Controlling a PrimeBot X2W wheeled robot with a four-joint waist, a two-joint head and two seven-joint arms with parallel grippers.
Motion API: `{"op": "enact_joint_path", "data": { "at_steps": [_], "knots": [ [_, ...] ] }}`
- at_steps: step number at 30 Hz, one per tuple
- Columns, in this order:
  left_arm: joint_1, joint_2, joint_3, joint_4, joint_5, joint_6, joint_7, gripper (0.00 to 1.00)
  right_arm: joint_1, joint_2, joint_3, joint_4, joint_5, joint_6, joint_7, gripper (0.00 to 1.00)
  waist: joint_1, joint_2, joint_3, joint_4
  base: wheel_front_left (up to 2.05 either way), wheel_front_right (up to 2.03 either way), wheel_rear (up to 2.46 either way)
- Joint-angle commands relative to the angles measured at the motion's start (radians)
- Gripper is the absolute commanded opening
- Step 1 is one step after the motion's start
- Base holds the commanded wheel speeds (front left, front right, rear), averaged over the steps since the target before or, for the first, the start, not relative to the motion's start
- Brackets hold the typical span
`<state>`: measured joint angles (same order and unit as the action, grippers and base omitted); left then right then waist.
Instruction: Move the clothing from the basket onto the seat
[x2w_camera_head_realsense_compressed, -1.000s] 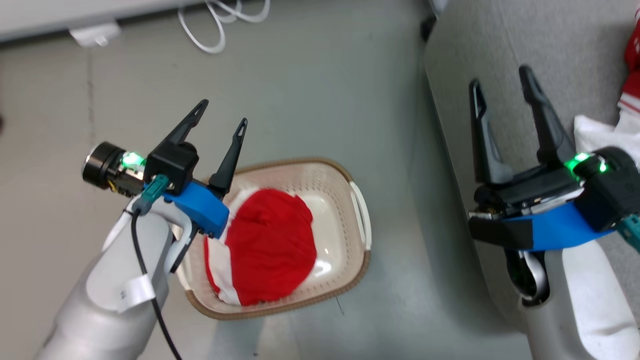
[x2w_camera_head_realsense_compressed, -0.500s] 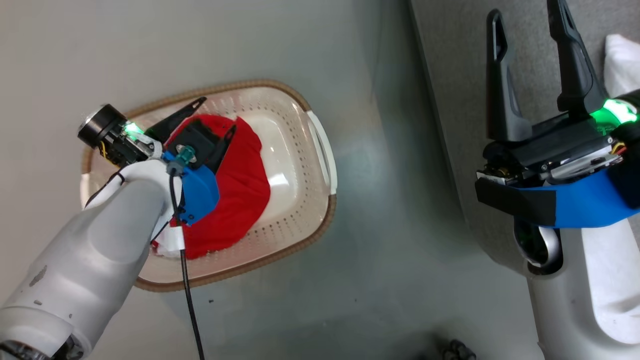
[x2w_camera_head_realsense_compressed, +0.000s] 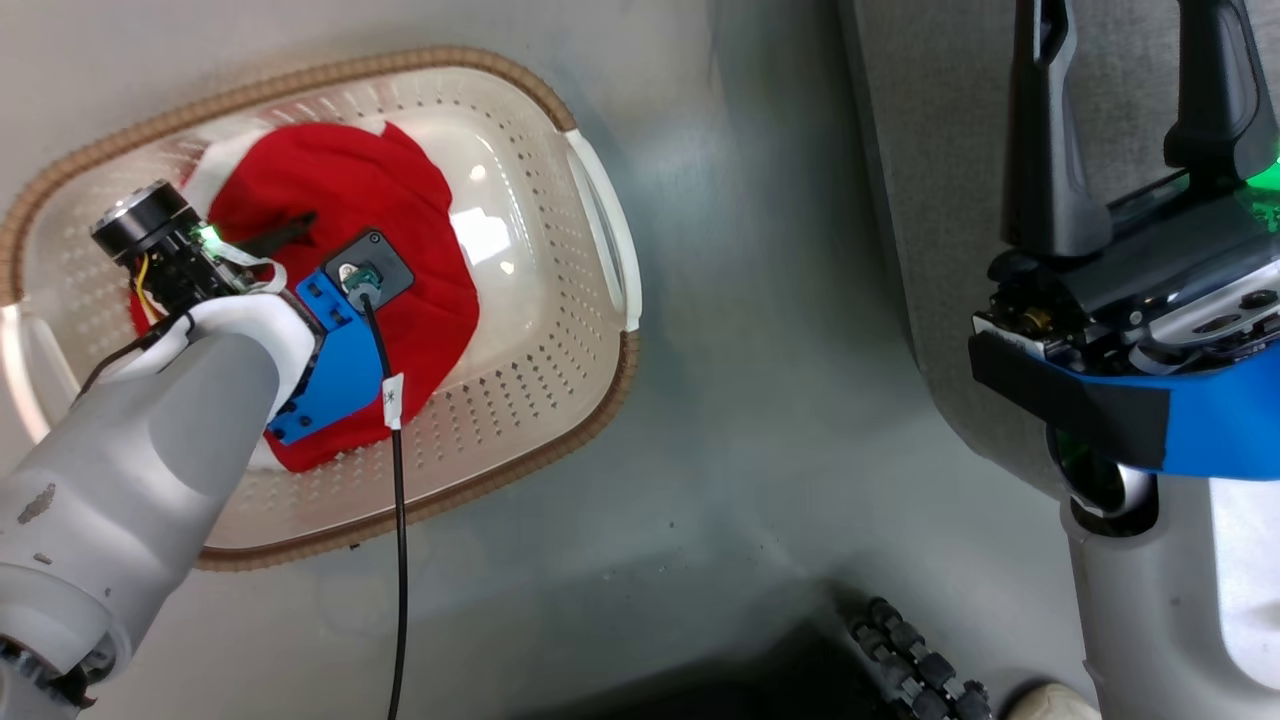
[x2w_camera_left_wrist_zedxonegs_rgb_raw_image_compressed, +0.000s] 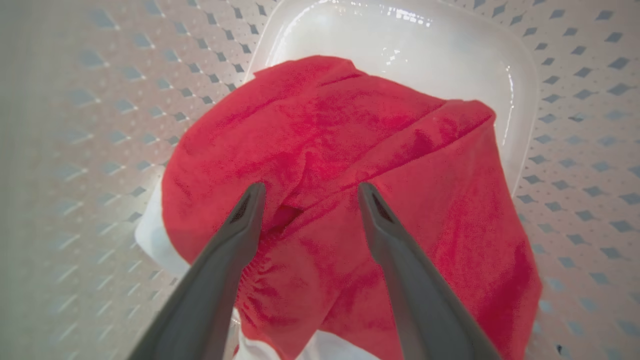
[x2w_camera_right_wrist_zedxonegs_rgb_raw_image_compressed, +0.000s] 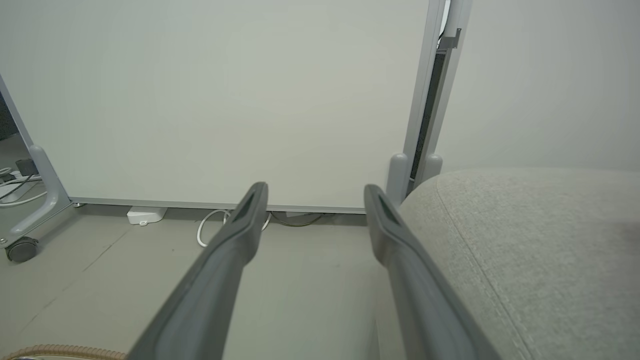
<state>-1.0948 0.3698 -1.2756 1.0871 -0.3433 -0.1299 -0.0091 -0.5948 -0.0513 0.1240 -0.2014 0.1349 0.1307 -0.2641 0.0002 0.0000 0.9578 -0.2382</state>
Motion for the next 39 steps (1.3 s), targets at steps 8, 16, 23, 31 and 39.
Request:
{"op": "enact_joint_path", "data": {
  "at_steps": [8,16,23,31,39],
  "knots": [
    [-0.035,0.017,-0.007,0.028,0.106,-0.001,0.110,1.00,-0.038,0.002,0.011,-0.049,-0.006,0.000,-0.001,1.00,-0.0002,0.0000,0.101,-0.019,0.00,0.00,0.00],
    [-0.040,0.016,-0.008,0.048,0.111,-0.001,0.125,1.00,-0.032,0.002,0.012,-0.075,-0.010,0.000,-0.001,1.00,-0.0002,0.0000,0.140,-0.024,0.00,0.00,0.00],
    [-0.022,-0.002,-0.008,0.056,0.104,-0.001,0.149,0.00,-0.042,0.002,0.000,-0.084,-0.013,0.000,-0.001,1.00,-0.0002,0.0000,0.138,-0.024,0.00,0.00,0.00],
    [-0.013,-0.014,-0.007,0.034,0.086,-0.001,0.127,0.00,-0.038,0.002,-0.007,-0.071,-0.016,0.000,-0.001,1.00,-0.0002,0.0000,0.113,-0.016,0.00,0.00,0.00],
    [0.004,-0.054,-0.007,0.009,0.030,-0.001,0.043,0.00,-0.023,0.002,-0.025,-0.047,-0.039,0.000,-0.001,1.00,-0.0002,0.0000,0.032,0.026,0.00,0.00,0.00]
  ]
}}
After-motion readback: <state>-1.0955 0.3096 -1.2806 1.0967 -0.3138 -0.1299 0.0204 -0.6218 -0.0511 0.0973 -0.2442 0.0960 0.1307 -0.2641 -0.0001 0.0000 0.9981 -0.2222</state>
